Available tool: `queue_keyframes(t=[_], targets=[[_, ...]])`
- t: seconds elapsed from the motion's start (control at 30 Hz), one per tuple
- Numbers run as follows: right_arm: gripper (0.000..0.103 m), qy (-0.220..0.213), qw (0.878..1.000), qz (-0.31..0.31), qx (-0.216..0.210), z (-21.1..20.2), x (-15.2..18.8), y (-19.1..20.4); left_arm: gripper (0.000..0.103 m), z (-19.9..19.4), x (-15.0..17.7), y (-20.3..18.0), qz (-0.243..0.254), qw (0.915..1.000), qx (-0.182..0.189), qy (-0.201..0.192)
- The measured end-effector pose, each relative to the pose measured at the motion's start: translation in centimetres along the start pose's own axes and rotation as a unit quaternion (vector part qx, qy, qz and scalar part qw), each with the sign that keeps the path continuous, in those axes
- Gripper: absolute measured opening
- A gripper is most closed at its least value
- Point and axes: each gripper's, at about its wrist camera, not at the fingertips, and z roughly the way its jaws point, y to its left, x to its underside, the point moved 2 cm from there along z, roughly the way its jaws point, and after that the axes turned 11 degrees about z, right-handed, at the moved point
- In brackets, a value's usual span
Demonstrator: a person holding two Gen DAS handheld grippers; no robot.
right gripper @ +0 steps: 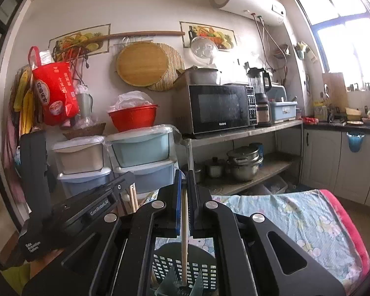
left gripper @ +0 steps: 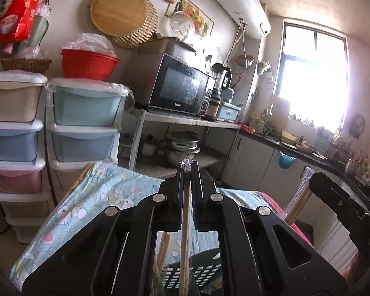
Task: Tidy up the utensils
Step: 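Lower the chopsticks into the caddy and open both tools, then withdraw both open tools from the caddy toward the loose chopsticks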
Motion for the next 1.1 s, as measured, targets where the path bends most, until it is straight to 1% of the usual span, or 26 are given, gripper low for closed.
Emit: queue_keyframes(t=[0.3,0.37,0.43,0.47,0.5,0.57,0.6,0.63,0.7,0.73,0.8,0.83,0.87,0.9,0.97,1.0,1.1], targets=[[0.005,0.017,1.000,0.019,0.011,0.9,0.9,-1.1,0.003,0.3,1.5,0.4,-0.007,0.9999,0.006,0.014],[0.011,0.021,0.999,0.024,0.014,0.8,1.2,-1.3,0.003,0.4,1.8,0.4,-0.008,0.9997,0.012,0.019],[0.022,0.023,0.999,0.029,0.018,0.7,1.4,-1.6,0.004,0.3,2.0,0.2,-0.008,0.9996,0.015,0.023],[0.023,0.026,0.999,0.034,0.021,0.6,1.5,-1.9,0.009,0.1,2.2,0.2,-0.008,0.9995,0.017,0.024],[0.023,0.029,0.999,0.038,0.022,0.5,1.6,-2.1,0.017,0.0,2.3,0.2,-0.008,0.9995,0.018,0.025],[0.023,0.031,0.998,0.043,0.025,0.3,1.7,-2.5,0.028,-0.4,2.5,0.1,-0.010,0.9994,0.020,0.027],[0.025,0.031,0.998,0.045,0.029,0.0,1.8,-2.7,0.034,-0.6,2.6,0.1,-0.011,0.9993,0.021,0.029],[0.027,0.033,0.998,0.047,0.032,-0.1,1.9,-2.9,0.037,-0.7,2.7,0.0,-0.010,0.9992,0.023,0.030],[0.029,0.036,0.997,0.051,0.036,-0.4,2.0,-3.2,0.048,-1.2,2.9,-0.1,-0.009,0.9992,0.022,0.031],[0.030,0.037,0.997,0.052,0.039,-0.6,2.1,-3.3,0.050,-1.4,2.9,-0.1,-0.010,0.9992,0.023,0.032],[0.034,0.042,0.996,0.053,0.050,-0.8,2.4,-3.6,0.061,-1.8,3.0,0.0,-0.015,0.9990,0.027,0.033],[0.035,0.045,0.996,0.054,0.053,-0.8,2.5,-3.7,0.064,-2.0,3.0,0.1,-0.016,0.9990,0.027,0.033],[0.035,0.047,0.996,0.055,0.055,-1.0,2.6,-3.8,0.071,-2.3,3.1,0.1,-0.016,0.9989,0.026,0.034],[0.036,0.048,0.996,0.056,0.056,-1.1,2.7,-3.8,0.074,-2.5,3.1,0.1,-0.017,0.9989,0.025,0.035],[0.040,0.048,0.996,0.054,0.057,-1.6,2.8,-3.8,0.088,-2.9,3.2,0.3,-0.025,0.9987,0.024,0.039],[0.041,0.048,0.996,0.053,0.058,-1.7,2.9,-3.7,0.092,-3.1,3.2,0.3,-0.028,0.9985,0.026,0.039],[0.047,0.045,0.996,0.047,0.059,-2.5,3.0,-3.5,0.092,-3.8,3.2,0.4,-0.030,0.9984,0.028,0.038]])
